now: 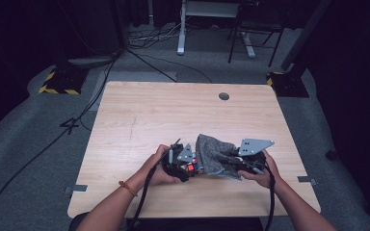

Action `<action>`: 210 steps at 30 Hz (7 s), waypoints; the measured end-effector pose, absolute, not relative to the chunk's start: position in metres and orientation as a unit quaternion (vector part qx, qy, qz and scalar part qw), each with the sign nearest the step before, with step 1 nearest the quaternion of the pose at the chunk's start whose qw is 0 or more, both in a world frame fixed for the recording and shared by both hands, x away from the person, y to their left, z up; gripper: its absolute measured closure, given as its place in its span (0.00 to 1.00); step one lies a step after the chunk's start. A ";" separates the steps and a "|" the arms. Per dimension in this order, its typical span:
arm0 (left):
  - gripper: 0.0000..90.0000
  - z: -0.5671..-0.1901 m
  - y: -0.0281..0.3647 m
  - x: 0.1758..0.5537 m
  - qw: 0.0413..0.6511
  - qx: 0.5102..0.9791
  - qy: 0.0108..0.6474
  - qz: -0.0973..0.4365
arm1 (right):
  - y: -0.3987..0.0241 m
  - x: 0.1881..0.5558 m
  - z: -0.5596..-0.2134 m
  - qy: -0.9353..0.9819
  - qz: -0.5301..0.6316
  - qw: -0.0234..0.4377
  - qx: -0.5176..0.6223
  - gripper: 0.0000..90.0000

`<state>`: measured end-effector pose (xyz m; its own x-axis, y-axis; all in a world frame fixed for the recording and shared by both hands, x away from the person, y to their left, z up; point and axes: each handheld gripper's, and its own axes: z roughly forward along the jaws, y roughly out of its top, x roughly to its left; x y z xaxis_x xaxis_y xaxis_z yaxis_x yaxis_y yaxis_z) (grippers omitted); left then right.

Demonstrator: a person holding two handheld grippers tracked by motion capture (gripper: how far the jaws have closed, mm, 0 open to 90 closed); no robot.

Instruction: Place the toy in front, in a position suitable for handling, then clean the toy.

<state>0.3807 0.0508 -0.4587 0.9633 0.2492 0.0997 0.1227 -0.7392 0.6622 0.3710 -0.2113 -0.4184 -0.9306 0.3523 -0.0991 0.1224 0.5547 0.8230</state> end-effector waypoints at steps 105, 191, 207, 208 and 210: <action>0.37 -0.450 0.032 0.377 0.341 0.927 0.086 0.128 | -0.199 0.361 -0.419 0.839 0.523 0.085 0.125 0.88; 0.37 -0.439 0.038 0.370 0.358 0.921 0.087 0.126 | -0.192 0.346 -0.419 0.859 0.479 0.140 0.112 0.89; 0.37 -0.427 0.047 0.368 0.383 0.910 0.092 0.132 | -0.205 0.366 -0.434 0.869 0.456 0.129 0.146 0.88; 0.37 -0.426 0.047 0.368 0.384 0.909 0.090 0.133 | -0.204 0.364 -0.432 0.867 0.459 0.130 0.144 0.89; 0.37 -0.427 0.047 0.368 0.382 0.910 0.089 0.134 | -0.202 0.361 -0.429 0.865 0.464 0.131 0.138 0.89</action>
